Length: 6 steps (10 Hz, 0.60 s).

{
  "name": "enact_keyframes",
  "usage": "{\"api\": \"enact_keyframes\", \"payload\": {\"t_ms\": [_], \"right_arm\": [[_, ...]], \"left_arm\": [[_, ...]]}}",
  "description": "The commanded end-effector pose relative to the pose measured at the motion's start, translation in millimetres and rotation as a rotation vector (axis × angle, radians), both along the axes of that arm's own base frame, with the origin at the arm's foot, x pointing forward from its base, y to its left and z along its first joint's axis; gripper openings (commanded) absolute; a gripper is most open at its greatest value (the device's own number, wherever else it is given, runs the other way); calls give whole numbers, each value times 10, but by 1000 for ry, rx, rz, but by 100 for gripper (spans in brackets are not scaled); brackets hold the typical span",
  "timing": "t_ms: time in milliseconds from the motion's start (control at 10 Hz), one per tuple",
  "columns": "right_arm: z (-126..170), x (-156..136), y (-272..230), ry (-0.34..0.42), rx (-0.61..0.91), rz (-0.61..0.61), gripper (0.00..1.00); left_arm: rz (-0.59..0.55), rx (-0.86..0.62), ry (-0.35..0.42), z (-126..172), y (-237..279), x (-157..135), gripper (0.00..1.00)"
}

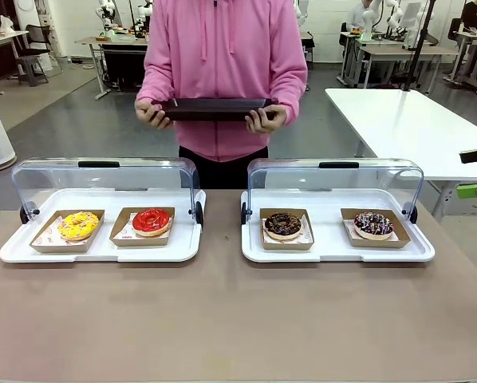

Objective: Provide the desired donut to the person.
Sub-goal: Pick up and lift the Paper togo box containing the Donut pointed at by the person.

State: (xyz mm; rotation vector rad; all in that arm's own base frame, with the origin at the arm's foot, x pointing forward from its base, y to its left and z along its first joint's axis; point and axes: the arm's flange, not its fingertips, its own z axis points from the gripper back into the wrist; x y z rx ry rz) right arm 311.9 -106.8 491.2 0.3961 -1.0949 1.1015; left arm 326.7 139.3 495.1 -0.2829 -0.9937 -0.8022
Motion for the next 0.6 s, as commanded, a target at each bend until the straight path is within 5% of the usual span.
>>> {"api": "enact_keyframes", "payload": {"t_ms": [0,500], "right_arm": [[-4,50,-12,-21,10,12,100],[-4,50,-12,-21,10,12,100]], "left_arm": [[-4,-5,0,-5,10,-3,100],[-4,-5,0,-5,10,-3,100]]}}
